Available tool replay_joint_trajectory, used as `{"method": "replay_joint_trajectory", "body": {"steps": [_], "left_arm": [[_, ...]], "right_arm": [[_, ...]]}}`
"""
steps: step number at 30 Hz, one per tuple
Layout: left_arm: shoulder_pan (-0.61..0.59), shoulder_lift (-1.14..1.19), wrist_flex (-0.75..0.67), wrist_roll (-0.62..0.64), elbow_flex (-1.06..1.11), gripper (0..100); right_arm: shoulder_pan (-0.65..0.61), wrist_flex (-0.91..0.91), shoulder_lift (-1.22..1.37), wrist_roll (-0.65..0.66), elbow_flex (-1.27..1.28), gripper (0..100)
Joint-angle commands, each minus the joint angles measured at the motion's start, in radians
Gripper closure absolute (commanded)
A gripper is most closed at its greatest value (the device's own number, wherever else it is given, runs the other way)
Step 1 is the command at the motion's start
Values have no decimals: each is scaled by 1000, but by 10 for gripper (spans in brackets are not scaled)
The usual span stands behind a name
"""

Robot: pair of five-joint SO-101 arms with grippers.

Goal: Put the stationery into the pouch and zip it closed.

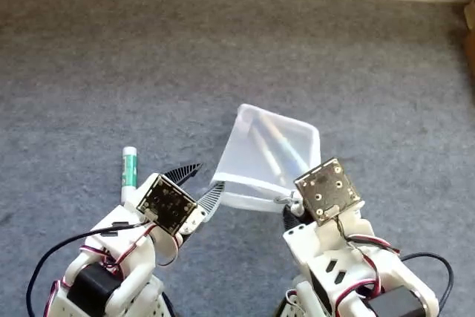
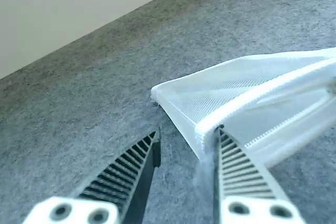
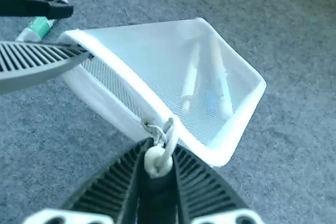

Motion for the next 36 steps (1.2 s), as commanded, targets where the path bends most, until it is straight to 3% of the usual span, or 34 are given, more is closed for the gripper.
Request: {"method": "replay_joint_trajectory", "body": {"steps": [1, 7, 13, 19, 25, 36], "left_arm": [[1, -5, 2, -8, 4, 832], [38, -5, -37, -9, 44, 845], [38, -5, -97, -44, 77, 997], [28, -5, -77, -40, -19, 994], [-156, -5, -60, 28, -147, 994], [-461, -5, -63, 44, -344, 994]], "right_arm": [[-45, -38, -7, -23, -68, 995], [-131, -35, -7, -23, -68, 995], [-134, -38, -7, -23, -68, 995], [-134, -41, -7, -25, -68, 956], [-130, -38, -5, -172, -68, 734], [-130, -143, 4, -221, -61, 739]]}}
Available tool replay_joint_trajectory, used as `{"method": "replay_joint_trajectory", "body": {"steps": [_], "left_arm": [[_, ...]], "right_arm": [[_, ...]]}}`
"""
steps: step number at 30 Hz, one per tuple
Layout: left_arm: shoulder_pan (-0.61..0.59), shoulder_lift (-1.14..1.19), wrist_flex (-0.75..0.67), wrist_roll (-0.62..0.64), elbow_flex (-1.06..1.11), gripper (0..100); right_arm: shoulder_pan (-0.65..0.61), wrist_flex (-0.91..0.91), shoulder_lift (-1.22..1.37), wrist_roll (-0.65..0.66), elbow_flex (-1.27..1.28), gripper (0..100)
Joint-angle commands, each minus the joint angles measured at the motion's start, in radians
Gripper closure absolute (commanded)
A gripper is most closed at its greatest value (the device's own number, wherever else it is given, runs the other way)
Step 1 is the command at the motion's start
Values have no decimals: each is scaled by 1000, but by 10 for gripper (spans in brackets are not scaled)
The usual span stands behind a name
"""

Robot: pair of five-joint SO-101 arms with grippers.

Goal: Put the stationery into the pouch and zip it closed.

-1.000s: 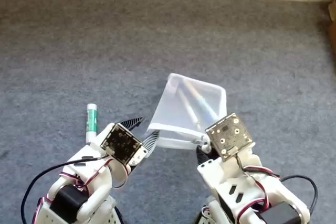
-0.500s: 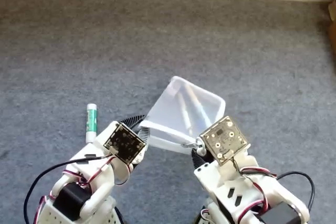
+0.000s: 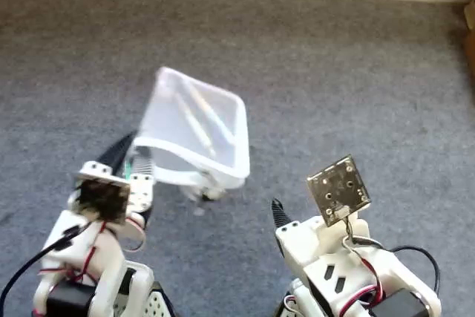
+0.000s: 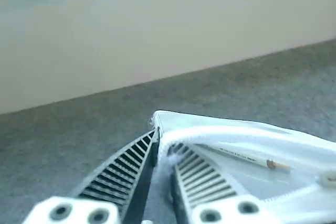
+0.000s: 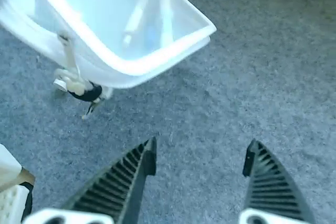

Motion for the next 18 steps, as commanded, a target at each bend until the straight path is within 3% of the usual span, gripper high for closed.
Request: {"method": "replay_joint_trajectory", "body": {"steps": [1, 5, 9, 18], "left_arm": [[-133, -12, -8, 14, -150, 994], [-265, -12, -6, 15, -186, 994], [-389, -12, 0, 17, -185, 994], [-680, -12, 21, 60, -183, 994]], "right_arm": [[-7, -77, 5, -40, -47, 739], [-12, -117, 56, -49, -42, 739], [-16, -130, 214, -138, -51, 739], [-228, -415, 443, -302, -44, 739]]}}
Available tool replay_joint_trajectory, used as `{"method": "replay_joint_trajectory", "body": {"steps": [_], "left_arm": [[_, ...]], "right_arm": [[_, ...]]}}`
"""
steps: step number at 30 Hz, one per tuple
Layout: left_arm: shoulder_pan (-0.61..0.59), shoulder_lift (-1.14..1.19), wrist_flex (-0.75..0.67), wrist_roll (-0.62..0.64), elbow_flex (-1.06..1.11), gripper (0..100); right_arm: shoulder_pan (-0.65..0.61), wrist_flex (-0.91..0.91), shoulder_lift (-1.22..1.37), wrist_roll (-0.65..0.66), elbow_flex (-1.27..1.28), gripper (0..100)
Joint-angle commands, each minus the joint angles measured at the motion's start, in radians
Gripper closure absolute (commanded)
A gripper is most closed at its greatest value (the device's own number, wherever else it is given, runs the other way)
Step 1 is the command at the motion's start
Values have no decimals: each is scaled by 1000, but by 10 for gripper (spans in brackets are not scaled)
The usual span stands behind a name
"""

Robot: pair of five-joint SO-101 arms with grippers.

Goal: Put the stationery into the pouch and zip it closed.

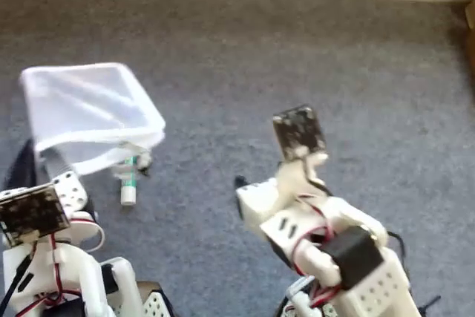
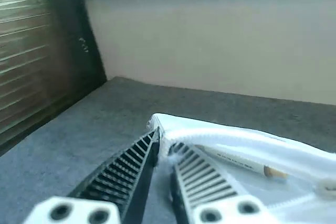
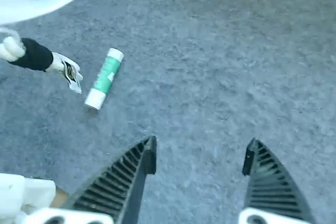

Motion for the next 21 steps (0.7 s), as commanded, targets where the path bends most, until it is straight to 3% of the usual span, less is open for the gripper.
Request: {"method": "replay_joint_trajectory", "body": {"steps": [1, 10, 21], "left_arm": [[-139, -10, 2, 23, -61, 994], [-311, -10, 83, 114, -59, 993], [-538, -13, 80, 176, -35, 993]], "right_arm": [[-64, -148, 79, -44, -41, 739], [-84, -401, 363, -135, -41, 739], [-239, -680, 739, -146, -50, 739]]}}
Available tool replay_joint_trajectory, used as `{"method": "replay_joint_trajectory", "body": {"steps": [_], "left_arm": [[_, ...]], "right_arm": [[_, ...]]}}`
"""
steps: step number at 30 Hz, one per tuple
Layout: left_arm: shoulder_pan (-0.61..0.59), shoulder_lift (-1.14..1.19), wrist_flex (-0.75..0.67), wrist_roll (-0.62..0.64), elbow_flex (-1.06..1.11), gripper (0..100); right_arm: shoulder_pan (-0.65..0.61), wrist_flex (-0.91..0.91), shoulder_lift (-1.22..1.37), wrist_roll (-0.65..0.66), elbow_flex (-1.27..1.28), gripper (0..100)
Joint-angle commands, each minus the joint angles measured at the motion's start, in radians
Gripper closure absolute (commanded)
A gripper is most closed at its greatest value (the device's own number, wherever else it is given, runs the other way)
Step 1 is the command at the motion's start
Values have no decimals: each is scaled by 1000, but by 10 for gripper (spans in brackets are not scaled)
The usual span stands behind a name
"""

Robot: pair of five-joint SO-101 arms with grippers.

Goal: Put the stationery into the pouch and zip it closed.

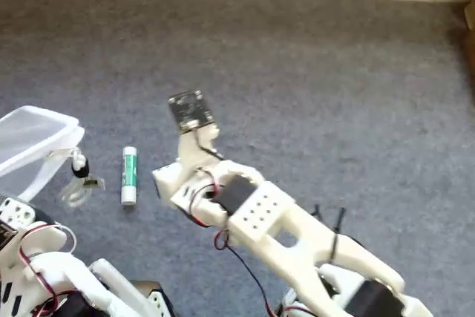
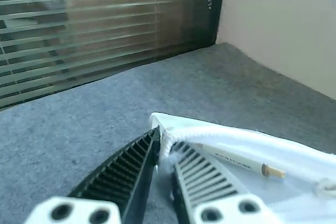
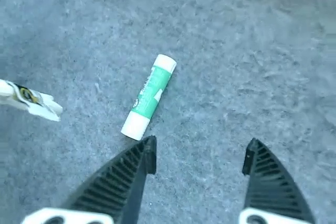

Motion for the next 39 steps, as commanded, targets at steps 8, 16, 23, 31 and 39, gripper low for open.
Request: {"method": "replay_joint_trajectory", "body": {"steps": [8, 16, 23, 31, 39], "left_arm": [[-131, -15, -14, 15, -10, 993], [-133, -15, -9, 12, -12, 993], [-133, -15, -6, 11, -13, 993], [-133, -16, -6, 11, -12, 993], [-133, -16, -6, 9, -12, 993]], "right_arm": [[-82, -127, 374, -8, -257, 739], [-105, -124, 631, -9, -522, 739], [-105, -122, 837, -9, -694, 739], [-79, -21, 1006, -2, -866, 861], [-41, 203, 1084, 31, -1026, 925]]}}
